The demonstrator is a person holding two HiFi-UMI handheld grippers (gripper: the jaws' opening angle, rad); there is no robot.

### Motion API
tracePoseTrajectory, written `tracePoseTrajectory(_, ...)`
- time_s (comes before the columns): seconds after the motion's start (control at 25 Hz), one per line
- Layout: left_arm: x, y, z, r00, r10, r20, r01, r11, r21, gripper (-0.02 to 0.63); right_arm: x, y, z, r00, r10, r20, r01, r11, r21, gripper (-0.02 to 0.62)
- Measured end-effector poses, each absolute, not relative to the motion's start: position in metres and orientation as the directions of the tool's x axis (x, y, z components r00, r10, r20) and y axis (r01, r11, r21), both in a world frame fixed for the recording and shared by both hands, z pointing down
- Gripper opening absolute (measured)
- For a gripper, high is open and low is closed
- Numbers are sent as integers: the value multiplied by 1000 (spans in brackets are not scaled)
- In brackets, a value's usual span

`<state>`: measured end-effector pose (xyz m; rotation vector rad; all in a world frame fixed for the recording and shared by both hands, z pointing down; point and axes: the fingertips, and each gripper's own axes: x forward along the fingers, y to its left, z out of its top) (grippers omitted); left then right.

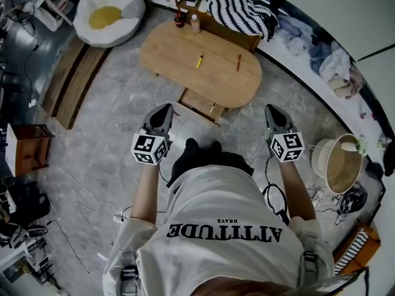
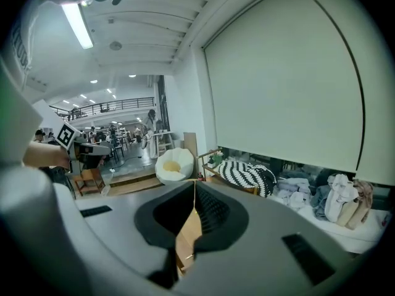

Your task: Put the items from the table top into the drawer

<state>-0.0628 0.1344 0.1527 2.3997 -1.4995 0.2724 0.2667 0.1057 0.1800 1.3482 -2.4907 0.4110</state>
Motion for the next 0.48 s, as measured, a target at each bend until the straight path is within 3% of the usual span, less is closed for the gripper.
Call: tracePoseTrajectory(0.48,-82,82,161,462,-831,310,-887,-430,169,21,253,71,184,-487,-781,392,-867,488,-104,20)
